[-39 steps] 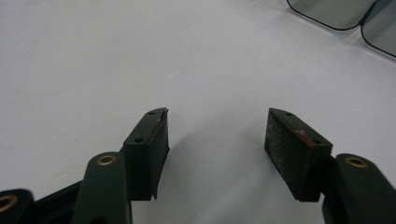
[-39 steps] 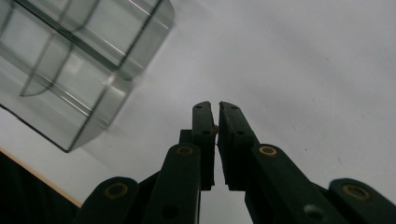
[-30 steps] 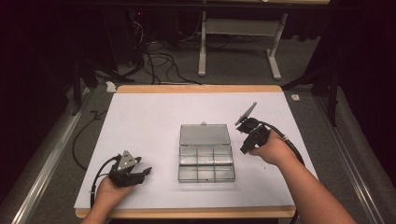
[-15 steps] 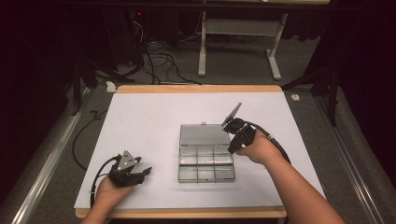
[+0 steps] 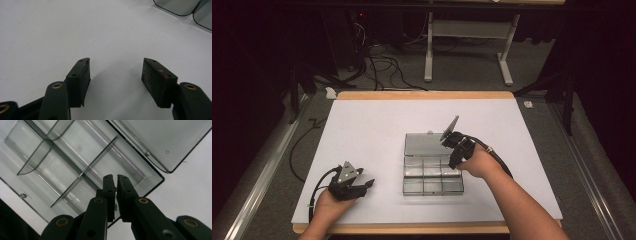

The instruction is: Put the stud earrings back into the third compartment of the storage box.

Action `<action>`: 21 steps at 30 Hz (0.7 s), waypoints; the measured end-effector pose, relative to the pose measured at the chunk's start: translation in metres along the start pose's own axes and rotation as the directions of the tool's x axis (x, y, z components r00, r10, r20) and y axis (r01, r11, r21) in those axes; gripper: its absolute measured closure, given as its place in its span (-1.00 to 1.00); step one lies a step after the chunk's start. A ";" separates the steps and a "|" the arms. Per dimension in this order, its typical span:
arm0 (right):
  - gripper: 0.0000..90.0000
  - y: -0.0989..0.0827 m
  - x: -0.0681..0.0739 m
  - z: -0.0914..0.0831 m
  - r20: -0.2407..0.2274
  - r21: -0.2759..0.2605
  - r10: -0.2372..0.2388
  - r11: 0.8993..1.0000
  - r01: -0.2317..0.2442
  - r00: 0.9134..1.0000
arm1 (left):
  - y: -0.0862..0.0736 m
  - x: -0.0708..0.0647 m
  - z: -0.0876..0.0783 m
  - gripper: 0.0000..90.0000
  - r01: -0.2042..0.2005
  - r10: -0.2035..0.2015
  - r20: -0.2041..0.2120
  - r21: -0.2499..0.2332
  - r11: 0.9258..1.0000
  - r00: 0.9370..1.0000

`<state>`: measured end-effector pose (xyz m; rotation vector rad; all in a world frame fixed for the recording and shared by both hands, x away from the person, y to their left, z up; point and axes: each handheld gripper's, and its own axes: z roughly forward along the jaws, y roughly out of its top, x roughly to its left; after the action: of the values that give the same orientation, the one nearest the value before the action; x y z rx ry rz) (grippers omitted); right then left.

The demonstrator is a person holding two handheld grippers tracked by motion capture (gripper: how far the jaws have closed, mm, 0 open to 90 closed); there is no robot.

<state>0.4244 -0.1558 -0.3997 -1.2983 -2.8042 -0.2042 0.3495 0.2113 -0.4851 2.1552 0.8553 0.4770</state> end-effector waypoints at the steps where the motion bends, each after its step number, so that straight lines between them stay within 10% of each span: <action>1: 0.91 0.000 0.000 0.000 0.000 0.000 0.000 1.000 0.000 1.000 | 0.000 0.000 0.000 -0.11 0.000 0.000 0.000 0.000 1.000 1.000; 21: 0.86 0.002 -0.002 0.026 -0.002 0.037 -0.016 0.999 0.016 1.000 | 0.000 0.000 0.000 -0.11 -0.004 0.004 -0.002 0.000 1.000 1.000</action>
<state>0.4277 -0.1528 -0.4260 -1.2683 -2.8034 -0.1529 0.3494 0.2114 -0.4850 2.1572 0.8530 0.4811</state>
